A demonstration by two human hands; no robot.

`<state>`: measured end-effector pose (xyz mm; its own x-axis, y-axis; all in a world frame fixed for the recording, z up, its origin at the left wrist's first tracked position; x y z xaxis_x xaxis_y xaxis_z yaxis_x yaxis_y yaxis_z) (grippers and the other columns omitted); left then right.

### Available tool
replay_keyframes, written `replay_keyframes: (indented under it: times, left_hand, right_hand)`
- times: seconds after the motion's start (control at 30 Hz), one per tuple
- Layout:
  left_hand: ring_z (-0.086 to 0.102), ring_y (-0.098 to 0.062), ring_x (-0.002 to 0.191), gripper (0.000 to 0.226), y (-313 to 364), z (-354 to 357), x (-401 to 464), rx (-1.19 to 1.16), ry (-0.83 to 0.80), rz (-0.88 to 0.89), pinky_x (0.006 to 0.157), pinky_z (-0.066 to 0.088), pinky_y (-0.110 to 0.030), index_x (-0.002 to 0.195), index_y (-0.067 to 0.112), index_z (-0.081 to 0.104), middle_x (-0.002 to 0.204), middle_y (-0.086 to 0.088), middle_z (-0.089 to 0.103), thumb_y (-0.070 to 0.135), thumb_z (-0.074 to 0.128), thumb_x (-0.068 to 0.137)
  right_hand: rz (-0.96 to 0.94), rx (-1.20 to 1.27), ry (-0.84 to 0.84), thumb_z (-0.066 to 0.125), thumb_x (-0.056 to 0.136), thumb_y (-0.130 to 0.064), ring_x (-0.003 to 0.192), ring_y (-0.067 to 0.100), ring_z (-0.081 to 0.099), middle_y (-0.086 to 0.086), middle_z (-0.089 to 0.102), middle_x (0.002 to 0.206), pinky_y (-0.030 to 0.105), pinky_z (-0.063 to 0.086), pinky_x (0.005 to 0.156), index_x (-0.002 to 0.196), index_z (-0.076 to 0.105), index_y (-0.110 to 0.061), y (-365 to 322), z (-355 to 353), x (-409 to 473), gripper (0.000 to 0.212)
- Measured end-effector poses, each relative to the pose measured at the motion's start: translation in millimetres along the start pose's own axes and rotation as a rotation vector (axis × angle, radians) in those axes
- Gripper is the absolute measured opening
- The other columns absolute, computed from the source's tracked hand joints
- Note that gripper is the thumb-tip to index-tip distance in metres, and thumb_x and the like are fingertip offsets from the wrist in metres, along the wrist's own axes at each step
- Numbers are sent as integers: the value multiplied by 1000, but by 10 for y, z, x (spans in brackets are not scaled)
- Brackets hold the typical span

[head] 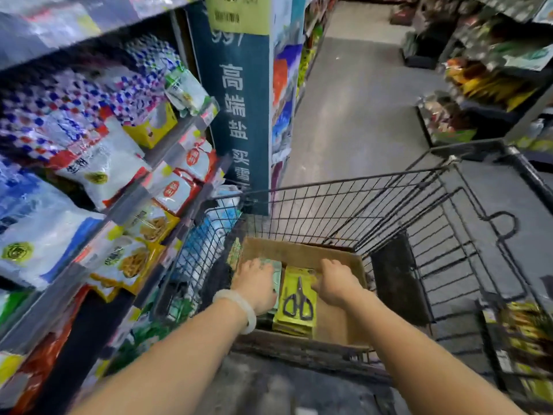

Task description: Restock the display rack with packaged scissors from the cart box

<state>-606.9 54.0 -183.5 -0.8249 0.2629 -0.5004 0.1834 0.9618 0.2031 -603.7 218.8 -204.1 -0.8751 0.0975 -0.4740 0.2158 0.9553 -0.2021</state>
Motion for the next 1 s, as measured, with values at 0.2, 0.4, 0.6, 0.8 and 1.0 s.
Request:
replay_keyframes:
  times: [0.2,0.4,0.6,0.8,1.0]
  left_hand:
    - [20,-31,141,60,-214,430,691,-146,-153,-91,113,24,-37,145,14,25,151,-12,24,33,51,94]
    - [26,-31,138,62,-320,781,1335,-210,-224,-201,113,29,-37,145,12,25,150,-11,25,34,52,94]
    - [33,-27,135,54,-335,1126,1611,-322,-220,-247,111,31,-36,141,11,34,145,-10,37,27,53,93]
    - [43,-25,127,48,-268,1206,1674,-424,-220,-291,106,38,-34,136,11,41,139,-9,43,21,54,92]
    - [42,-26,131,54,-155,1103,1667,-506,-302,-344,107,37,-32,138,9,37,143,-11,42,29,56,92]
  right_hand:
    - [86,105,-234,53,90,-32,119,34,49,16,48,133,38,46,96,132,37,-9,220,661,850,51]
    - [161,175,-383,52,91,-39,115,32,54,16,53,128,34,46,88,126,39,-7,333,1216,1400,50]
    - [349,301,-384,72,75,-43,109,28,58,11,58,124,33,48,81,135,30,-7,535,1563,1608,82]
    - [481,537,-500,79,69,-36,87,19,63,3,65,108,27,52,72,108,60,-16,733,1750,1666,47]
    - [562,999,-548,78,73,-9,84,22,68,10,70,98,28,58,71,101,63,-5,824,1650,1454,32]
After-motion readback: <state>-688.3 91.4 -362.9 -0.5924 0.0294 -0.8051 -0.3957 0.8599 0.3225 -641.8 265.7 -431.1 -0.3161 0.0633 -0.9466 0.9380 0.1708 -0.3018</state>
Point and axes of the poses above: each hand's wrist, its own x-axis towards the middle knuckle, its own z-axis out of the palm, y = z × x, the point moved 4 cm from there along x, towards the middle knuckle
